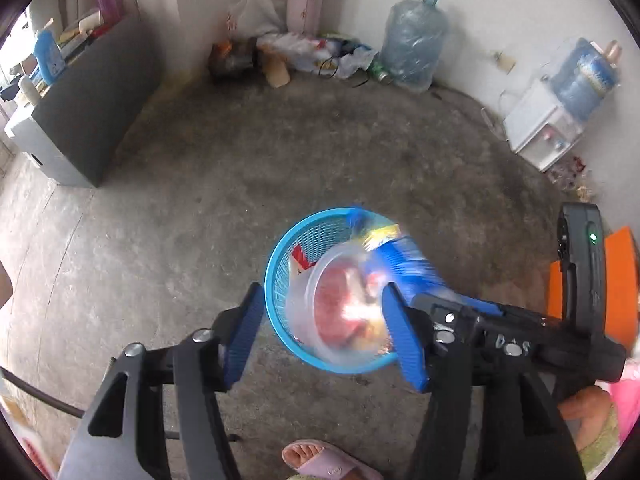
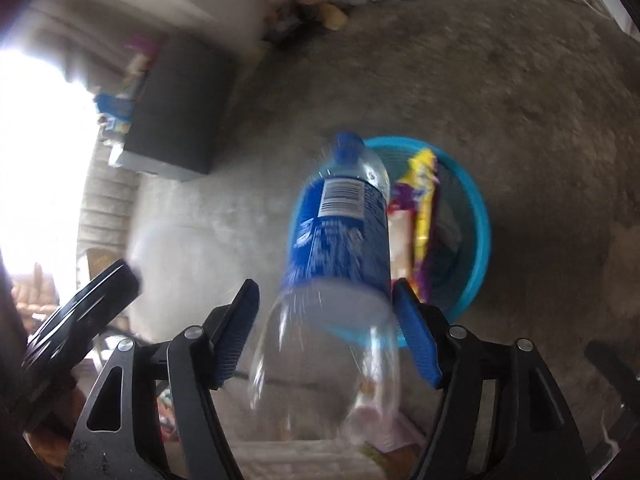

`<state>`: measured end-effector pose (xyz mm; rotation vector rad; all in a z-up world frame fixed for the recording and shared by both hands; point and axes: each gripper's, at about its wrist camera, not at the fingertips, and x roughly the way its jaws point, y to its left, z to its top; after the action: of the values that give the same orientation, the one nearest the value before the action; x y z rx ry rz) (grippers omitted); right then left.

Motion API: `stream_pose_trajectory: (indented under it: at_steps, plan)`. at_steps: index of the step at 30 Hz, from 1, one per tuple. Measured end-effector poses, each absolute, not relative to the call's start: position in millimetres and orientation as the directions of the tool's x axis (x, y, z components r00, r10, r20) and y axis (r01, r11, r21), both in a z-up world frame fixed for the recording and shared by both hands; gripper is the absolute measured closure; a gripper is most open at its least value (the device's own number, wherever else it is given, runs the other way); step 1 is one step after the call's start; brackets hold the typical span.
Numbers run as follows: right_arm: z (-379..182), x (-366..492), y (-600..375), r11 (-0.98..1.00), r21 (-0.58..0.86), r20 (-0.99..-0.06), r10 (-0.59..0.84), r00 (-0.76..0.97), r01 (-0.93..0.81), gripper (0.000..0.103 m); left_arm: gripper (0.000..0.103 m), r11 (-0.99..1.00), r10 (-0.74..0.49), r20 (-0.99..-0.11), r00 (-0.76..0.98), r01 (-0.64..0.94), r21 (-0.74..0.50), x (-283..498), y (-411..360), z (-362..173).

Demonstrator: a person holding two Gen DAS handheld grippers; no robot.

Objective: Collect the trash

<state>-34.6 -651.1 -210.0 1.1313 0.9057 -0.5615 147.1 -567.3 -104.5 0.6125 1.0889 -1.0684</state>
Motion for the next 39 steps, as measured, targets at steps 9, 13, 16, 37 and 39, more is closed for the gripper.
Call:
stream_pose_trajectory:
  at_steps: [9, 13, 16, 37, 39]
  plan:
    - [-200.9, -82.5, -629.1, 0.275, 0.500, -0.841, -0.069, 0.536, 0.821, 0.037, 0.043, 0.408, -0.457, -0.888, 0.053, 0.899, -0.156, 153.0, -533.0, -75.4]
    - [-179.1, -90.6, -605.1, 0.330, 0.467, -0.840, -0.124, 0.528, 0.820, 0.037, 0.036, 0.384, -0.523, -0.845, 0.106, 0.915, -0.124, 142.1, -500.3, -34.0]
    - [-158.7, -94.3, -587.5, 0.380, 0.436, -0.831, -0.178, 0.527, 0.816, 0.037, 0.028, 0.375, -0.575, -0.810, 0.115, 0.917, -0.135, 132.8, -467.7, -2.9]
    - [5.8, -80.1, -401.5, 0.876, 0.173, -0.509, -0.311, 0.802, 0.450, 0.008, 0.006, 0.842, -0.495, -0.607, 0.621, 0.516, -0.158, 62.7, -166.0, 99.4]
    - [11.1, -78.8, -386.0, 0.897, 0.156, -0.496, -0.291, 0.818, 0.414, 0.008, 0.006, 0.881, -0.433, -0.608, 0.665, 0.456, -0.129, 53.4, -146.1, 94.7]
